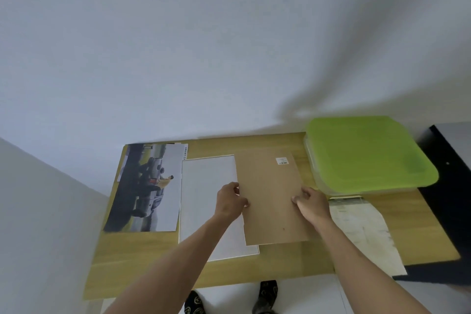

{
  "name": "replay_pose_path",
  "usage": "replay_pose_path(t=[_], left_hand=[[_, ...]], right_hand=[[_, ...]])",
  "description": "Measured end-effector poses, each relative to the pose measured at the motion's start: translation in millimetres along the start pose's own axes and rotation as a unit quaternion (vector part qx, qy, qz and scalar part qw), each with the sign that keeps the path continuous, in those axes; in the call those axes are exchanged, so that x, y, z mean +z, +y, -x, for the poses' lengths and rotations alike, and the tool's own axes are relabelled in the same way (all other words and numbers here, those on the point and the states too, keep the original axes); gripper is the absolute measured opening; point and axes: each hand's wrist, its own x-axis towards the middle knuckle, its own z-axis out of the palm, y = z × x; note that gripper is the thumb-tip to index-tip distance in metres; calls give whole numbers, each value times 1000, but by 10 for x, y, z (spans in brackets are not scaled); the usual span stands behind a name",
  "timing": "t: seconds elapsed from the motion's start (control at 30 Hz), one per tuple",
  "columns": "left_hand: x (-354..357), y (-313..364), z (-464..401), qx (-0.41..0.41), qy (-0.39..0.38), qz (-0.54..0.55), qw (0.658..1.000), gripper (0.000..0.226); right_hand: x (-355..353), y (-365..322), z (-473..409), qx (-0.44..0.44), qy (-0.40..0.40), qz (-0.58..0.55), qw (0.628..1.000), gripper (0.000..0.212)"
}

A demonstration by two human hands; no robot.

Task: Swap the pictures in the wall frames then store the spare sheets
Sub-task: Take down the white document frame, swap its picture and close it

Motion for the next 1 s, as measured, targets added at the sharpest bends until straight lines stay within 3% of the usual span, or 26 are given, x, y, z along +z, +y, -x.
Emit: replay_pose_path(t=[0.33, 0.47, 0.6, 0.83, 1.0], left_hand=[[670, 256, -65, -3, 35, -76, 996, 8], [829, 267, -93, -2, 55, -103, 993, 14], [922, 286, -108, 2, 66, -156, 986, 45], [1046, 228, -106, -2, 25, -259, 965, 15], [1110, 244, -66, -6, 16, -297, 955, 18]], right_hand=[[-321, 352, -418, -29, -1, 44, 999, 56], [-379, 372, -437, -40, -2, 71, 997, 56], [-299, 400, -401, -83, -7, 145, 986, 56], [-191, 407, -411, -131, -5, 235, 963, 47], [-173, 453, -447, -151, -2, 253, 956, 44]])
